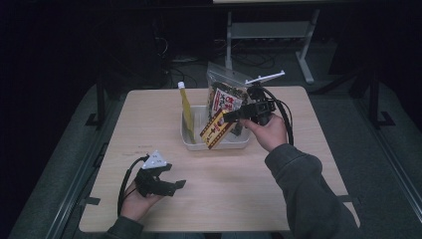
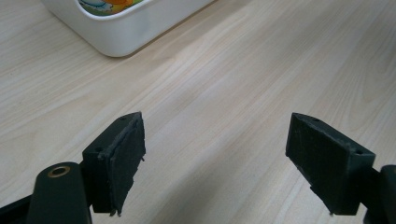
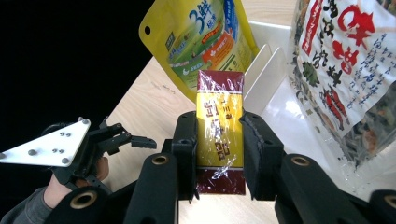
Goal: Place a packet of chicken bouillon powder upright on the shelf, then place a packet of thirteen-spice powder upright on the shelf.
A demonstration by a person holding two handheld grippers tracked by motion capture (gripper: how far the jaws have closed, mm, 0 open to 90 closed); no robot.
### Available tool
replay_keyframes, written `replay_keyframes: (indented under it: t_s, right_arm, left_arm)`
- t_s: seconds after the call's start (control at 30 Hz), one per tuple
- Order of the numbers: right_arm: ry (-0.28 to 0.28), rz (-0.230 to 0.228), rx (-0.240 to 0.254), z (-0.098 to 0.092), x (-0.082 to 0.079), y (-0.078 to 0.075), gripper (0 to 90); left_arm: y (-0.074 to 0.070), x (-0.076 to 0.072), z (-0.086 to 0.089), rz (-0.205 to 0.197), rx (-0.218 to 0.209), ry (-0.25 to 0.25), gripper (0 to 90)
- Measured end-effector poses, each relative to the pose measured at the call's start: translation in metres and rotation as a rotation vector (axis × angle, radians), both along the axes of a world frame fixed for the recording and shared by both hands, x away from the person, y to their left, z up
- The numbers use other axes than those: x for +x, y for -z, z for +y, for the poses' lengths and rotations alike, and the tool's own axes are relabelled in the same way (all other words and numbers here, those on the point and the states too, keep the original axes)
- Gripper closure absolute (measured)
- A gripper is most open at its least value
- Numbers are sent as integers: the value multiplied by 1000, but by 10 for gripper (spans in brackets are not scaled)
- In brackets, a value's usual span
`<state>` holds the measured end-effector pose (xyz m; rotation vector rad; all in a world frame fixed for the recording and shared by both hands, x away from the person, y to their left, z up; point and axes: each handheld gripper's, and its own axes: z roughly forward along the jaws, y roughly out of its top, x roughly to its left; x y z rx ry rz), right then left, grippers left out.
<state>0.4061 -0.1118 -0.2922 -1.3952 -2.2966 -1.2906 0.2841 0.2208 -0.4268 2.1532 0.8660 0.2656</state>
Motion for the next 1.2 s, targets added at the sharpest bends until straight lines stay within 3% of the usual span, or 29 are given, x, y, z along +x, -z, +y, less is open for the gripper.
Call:
replay_keyframes:
  t_s: [0.63,1.2]
  right_arm:
    - [37,-15,-24,13,15,-11,677]
    - [138,-11,-44,25,32,-15,677]
  left_arm:
    - [-1,1,1,-8,0,0,186]
    - [2,3,4,4,-5,-11,186]
